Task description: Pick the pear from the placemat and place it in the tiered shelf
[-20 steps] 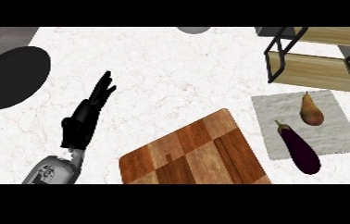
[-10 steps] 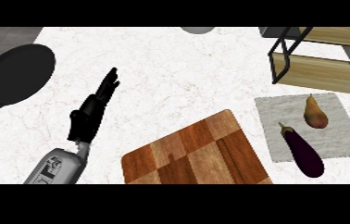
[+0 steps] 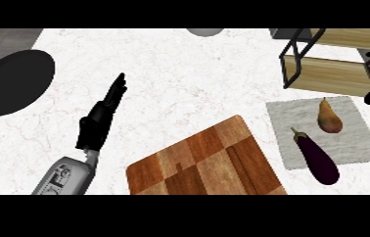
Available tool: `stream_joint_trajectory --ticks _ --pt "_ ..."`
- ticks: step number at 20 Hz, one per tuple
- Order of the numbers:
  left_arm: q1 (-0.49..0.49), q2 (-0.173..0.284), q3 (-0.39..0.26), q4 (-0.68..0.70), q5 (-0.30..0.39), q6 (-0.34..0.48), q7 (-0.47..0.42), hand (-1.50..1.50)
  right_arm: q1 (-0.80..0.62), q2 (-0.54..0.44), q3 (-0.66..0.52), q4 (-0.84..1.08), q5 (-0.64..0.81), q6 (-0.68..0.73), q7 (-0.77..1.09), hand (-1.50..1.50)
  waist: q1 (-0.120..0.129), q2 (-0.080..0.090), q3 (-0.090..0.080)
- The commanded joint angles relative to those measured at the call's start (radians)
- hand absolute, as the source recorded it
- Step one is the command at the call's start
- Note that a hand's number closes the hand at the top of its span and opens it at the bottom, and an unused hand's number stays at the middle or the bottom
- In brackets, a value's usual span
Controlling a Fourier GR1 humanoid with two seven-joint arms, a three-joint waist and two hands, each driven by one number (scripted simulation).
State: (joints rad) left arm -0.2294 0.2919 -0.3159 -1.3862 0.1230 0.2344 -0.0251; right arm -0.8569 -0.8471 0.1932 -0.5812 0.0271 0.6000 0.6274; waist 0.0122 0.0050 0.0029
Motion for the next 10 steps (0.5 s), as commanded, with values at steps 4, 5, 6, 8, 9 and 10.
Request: stream_joint_trajectory --ticks 4,5,6,8,9,10 --pt "-0.001 -0.034 0.024 0.009 -0.033 -0.009 0.022 0.00 -0.055 0.077 -0.038 -0.056 0.035 -0.005 0.077 -1.50 -0.007 -0.005 -0.003" --pt "0.000 -0.011 0.039 -0.042 -0.034 -0.011 0.059 0.00 -0.010 0.089 -0.026 0.010 0.094 -0.063 -0.041 -1.50 0.002 -0.002 -0.002" --pt "0.051 -0.006 0.043 -0.074 -0.026 -0.023 0.049 0.00 0.001 0.103 -0.037 -0.053 0.078 -0.062 0.033 -1.50 -0.004 -0.006 -0.003" --pt "-0.013 0.023 0.096 -0.019 -0.005 -0.084 0.038 0.00 -0.010 0.080 -0.031 -0.009 0.132 -0.056 -0.018 -1.50 -0.002 -0.002 -0.003" --pt "-0.005 -0.027 0.063 0.016 -0.052 -0.046 0.014 0.00 -0.039 0.111 -0.051 -0.008 0.128 -0.070 0.017 -1.50 -0.003 -0.002 -0.003" --pt "-0.007 -0.031 0.087 0.055 -0.027 -0.076 -0.024 0.00 -0.030 0.120 -0.056 -0.030 0.130 -0.083 0.035 -1.50 -0.006 -0.003 -0.003"
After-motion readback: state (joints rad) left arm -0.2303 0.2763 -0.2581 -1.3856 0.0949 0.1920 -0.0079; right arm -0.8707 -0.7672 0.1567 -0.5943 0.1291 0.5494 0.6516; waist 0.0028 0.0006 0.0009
